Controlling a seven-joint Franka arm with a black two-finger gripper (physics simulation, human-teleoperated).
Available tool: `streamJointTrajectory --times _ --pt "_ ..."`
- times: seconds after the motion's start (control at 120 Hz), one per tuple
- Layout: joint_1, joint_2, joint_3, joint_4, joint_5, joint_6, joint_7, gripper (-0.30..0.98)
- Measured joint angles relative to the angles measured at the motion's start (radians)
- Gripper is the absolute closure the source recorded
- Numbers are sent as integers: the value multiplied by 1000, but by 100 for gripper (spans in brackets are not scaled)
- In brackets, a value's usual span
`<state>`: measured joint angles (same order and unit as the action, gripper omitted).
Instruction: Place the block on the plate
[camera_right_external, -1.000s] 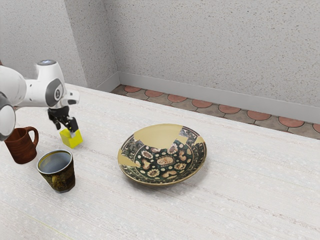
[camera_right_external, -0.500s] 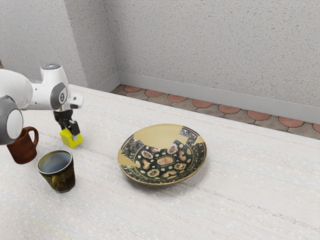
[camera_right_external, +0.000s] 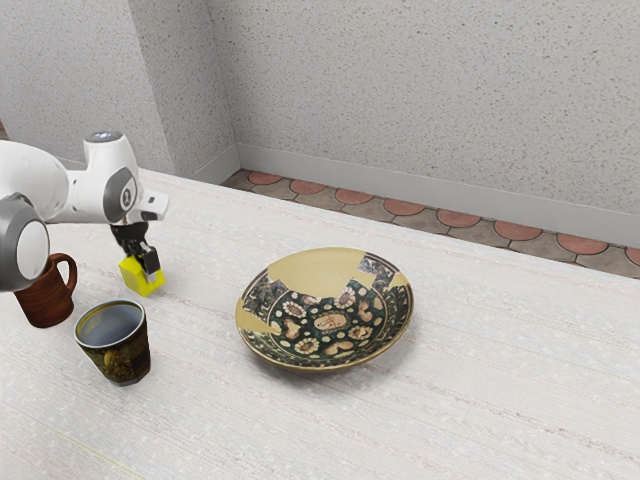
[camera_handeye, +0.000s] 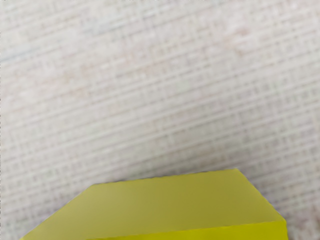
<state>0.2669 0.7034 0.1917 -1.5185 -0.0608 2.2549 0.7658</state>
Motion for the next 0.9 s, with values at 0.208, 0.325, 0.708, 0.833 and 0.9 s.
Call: streamJointTrajectory --times 0.208,0.325,0.708,0.833,0.9 --pt "-3 -2 0 -1 1 9 12 24" --pt "-19 -30 6 -3 0 11 17 25" --pt "-219 -329 0 -131 -68 -123 -95 25" --pt "-254 -389 -104 -160 -75 -172 -206 25" --pt "-257 -396 -177 -162 -76 -188 -274 25"
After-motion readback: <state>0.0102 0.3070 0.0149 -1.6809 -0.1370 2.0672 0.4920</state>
